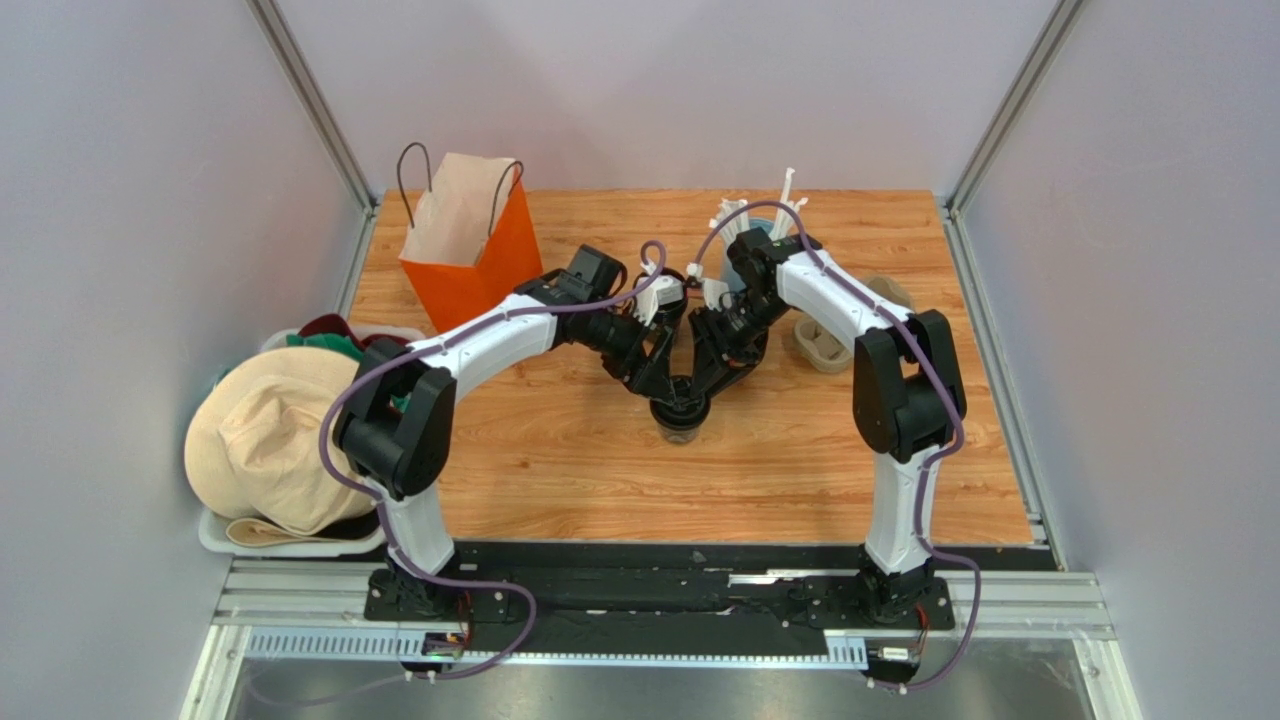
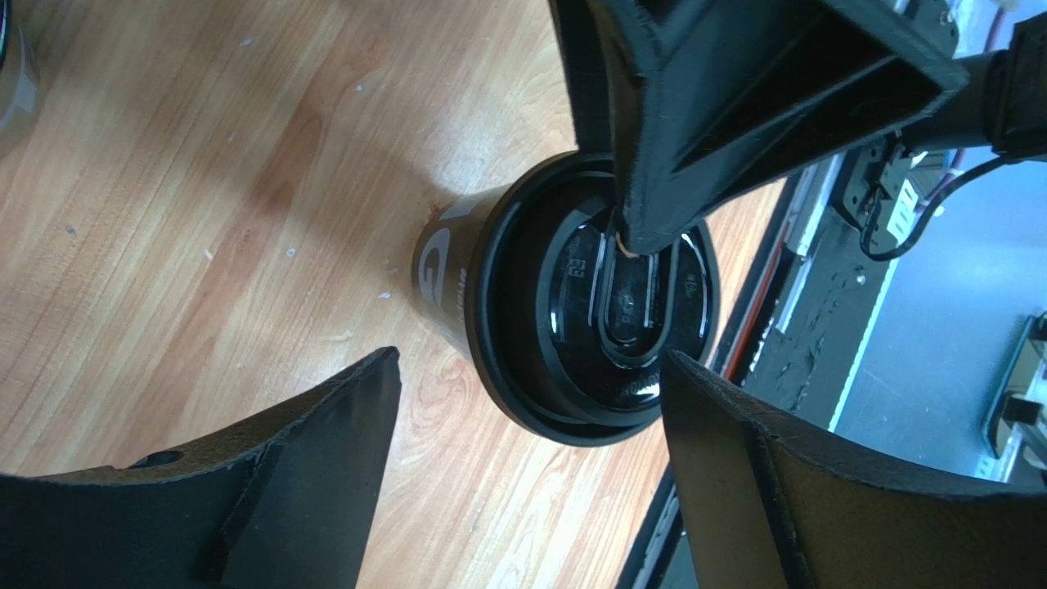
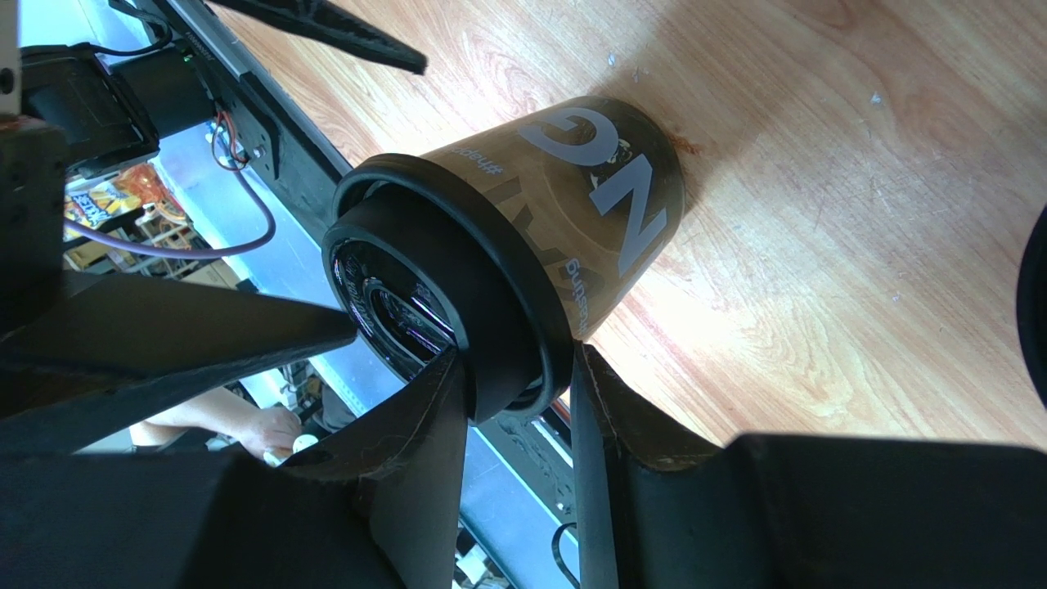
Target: Pack the takeout coffee
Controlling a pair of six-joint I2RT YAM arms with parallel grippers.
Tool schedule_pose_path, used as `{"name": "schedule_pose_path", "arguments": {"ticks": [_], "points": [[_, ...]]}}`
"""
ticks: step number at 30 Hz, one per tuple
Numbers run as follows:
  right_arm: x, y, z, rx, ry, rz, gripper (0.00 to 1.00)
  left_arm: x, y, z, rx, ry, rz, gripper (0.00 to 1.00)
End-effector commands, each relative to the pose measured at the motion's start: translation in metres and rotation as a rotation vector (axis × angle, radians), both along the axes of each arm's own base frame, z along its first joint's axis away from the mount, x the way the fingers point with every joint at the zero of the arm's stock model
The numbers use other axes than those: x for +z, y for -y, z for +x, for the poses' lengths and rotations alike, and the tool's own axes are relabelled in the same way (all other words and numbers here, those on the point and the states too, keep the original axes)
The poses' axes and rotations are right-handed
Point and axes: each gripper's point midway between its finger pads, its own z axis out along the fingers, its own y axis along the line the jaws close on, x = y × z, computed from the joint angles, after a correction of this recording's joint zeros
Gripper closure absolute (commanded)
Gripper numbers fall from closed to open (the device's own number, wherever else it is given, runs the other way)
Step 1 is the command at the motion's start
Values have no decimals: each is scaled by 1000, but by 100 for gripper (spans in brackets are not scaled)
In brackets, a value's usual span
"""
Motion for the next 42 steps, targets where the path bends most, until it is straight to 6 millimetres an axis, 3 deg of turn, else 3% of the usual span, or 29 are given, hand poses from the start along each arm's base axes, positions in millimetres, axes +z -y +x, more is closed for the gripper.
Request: {"name": "schedule_pose_path", "arguments": {"ticks": [1, 16, 24, 29, 38, 41, 42], "points": [[-10, -1, 7, 4, 40, -21, 94, 4, 6, 7, 8, 6, -3, 15], [-16, 4, 1, 10, 36, -36, 94, -24, 8, 3, -11, -74, 20, 52], [-17, 7, -2, 13, 40, -46, 94, -42, 6, -8, -37, -133, 25, 60], [-17, 8, -1, 13, 45, -51, 94, -52, 3, -10, -44, -151, 45, 71], [-21, 12, -3, 17, 48, -64, 95, -76, -7, -7, -32, -84, 184, 84], [-22, 12, -5, 20, 48, -68, 95, -74, -5, -6, -36, -84, 177, 84], [-22, 13, -5, 20, 51, -69, 95, -70, -4, -4, -38, -75, 167, 79]]}}
